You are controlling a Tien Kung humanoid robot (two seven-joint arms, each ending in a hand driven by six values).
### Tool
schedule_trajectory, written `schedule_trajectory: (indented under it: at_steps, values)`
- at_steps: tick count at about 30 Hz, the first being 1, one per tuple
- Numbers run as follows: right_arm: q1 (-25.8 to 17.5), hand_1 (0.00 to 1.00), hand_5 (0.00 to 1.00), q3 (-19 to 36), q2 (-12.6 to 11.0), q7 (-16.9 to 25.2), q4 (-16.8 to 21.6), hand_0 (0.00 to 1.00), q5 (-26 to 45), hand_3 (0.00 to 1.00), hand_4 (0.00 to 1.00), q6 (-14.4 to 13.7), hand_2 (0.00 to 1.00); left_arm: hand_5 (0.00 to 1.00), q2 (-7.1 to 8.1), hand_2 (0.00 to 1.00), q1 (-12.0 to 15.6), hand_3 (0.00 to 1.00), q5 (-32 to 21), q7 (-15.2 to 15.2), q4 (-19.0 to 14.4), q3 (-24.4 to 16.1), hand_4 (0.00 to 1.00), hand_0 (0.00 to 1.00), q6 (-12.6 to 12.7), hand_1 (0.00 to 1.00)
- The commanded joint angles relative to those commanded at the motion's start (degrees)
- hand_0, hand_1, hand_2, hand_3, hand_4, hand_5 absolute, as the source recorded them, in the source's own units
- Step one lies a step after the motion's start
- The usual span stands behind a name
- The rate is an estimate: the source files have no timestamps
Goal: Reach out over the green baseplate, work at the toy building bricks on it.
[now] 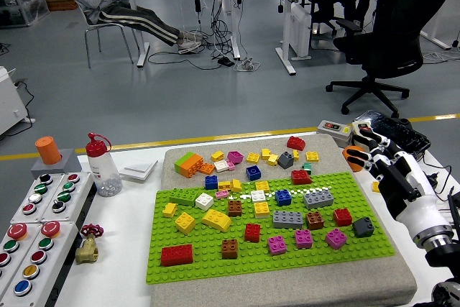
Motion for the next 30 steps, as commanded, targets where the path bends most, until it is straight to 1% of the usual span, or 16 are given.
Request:
schedule_trajectory:
  at_steps: [3,6,7,12,13,18,19,23,25,30]
  values:
    - [0.07,0.707,0.318,-0.51,-0.09,0.10,-0.08,0.756,-2.40,0.720,0.482,0.01,0.771,0.998,0.00,0.650,-0.01,0.534,0.01,0.01,0.00,0.01,0.419,0.677,0.02,0.638]
    - [0.32,0.707,0.318,-1.74,-0.37,0.27,-0.30,0.756,-9.53,0.720,0.482,0.07,0.771,0.998,0.00,0.650,-0.02,0.534,0.05,0.05,-0.01,0.02,0.419,0.677,0.10,0.638]
    - [0.46,0.727,0.284,-2.23,-0.52,0.28,-0.41,0.775,-11.43,0.735,0.540,0.10,0.769,0.998,0.00,0.645,-0.02,0.529,0.08,0.08,-0.02,0.00,0.417,0.676,0.14,0.635]
    - [1.09,0.727,0.284,-3.82,-1.02,0.06,-1.02,0.775,-21.92,0.735,0.540,-0.03,0.769,0.998,0.00,0.645,-0.01,0.529,0.20,0.27,-0.05,-0.04,0.417,0.676,0.31,0.635]
    - [1.22,0.734,0.257,-4.08,-1.10,-0.04,-1.18,0.766,-23.82,0.741,0.608,-0.09,0.765,0.998,0.00,0.641,-0.01,0.524,0.20,0.30,-0.06,-0.03,0.418,0.676,0.36,0.633]
    - [2.16,0.734,0.257,-5.44,-1.60,-0.85,-2.12,0.766,-33.88,0.741,0.608,-0.55,0.765,0.998,0.00,0.641,-0.02,0.524,0.12,0.32,-0.05,0.03,0.418,0.676,0.52,0.633]
    - [2.46,0.735,0.231,-5.78,-1.75,-1.07,-2.36,0.762,-36.05,0.740,0.628,-0.68,0.753,0.998,0.00,0.639,-0.02,0.522,0.13,0.33,-0.06,0.03,0.416,0.676,0.53,0.633]
    - [4.45,0.735,0.231,-7.41,-2.61,-2.53,-3.65,0.762,-44.20,0.740,0.628,-1.17,0.753,0.998,0.03,0.639,-0.05,0.522,0.17,0.35,-0.06,0.07,0.416,0.676,0.52,0.633]
    - [5.35,0.729,0.225,-8.13,-2.94,-3.17,-4.14,0.753,-47.98,0.734,0.632,-1.18,0.736,0.998,0.05,0.634,-0.06,0.517,0.21,0.38,-0.06,0.06,0.414,0.676,0.52,0.631]
    - [7.38,0.729,0.225,-9.93,-3.36,-4.89,-5.16,0.753,-57.00,0.734,0.632,-0.36,0.736,0.998,0.16,0.634,-0.07,0.517,0.24,0.43,-0.07,0.06,0.414,0.676,0.60,0.631]
